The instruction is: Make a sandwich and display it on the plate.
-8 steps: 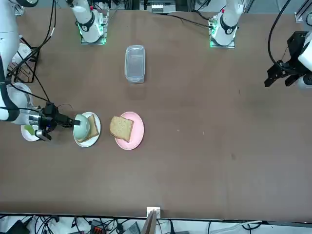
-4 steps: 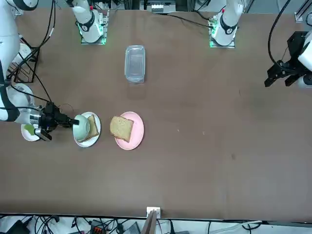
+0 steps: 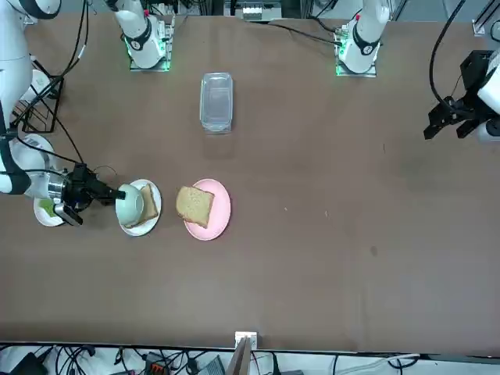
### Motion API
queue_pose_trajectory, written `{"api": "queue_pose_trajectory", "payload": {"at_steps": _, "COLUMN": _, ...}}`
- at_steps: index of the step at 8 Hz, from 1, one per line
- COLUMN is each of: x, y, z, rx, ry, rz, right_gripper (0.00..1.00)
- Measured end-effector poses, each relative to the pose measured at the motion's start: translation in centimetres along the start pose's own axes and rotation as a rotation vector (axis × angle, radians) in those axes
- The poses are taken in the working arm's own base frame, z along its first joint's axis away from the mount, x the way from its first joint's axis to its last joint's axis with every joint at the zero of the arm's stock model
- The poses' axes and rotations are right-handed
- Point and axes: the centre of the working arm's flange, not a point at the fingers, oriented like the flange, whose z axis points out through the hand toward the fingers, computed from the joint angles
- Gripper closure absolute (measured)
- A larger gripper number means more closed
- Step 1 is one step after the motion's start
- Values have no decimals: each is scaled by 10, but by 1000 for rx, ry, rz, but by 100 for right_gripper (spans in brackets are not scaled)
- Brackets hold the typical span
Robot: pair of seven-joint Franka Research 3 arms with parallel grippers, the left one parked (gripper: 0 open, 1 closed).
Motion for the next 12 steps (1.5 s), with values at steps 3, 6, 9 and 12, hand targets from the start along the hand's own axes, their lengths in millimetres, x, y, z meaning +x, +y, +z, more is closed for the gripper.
{"api": "queue_pose_trajectory", "payload": {"at_steps": 3, "x": -5, "y": 10, "z": 4, "rx": 55, "ry": 20, "rz": -25, "right_gripper": 96}}
{"api": "queue_pose_trajectory", "payload": {"at_steps": 6, "x": -8, "y": 11, "z": 7, "rx": 90, "ry": 9, "rz": -26, "right_gripper": 96}}
{"api": "queue_pose_trajectory", "payload": {"at_steps": 9, "x": -15, "y": 13, "z": 8, "rx": 139, "ry": -1, "rz": -38, "right_gripper": 96}}
{"api": "queue_pose_trajectory", "payload": {"at_steps": 12, "x": -21, "y": 16, "z": 7, "rx": 178, "ry": -4, "rz": -43, "right_gripper": 96}}
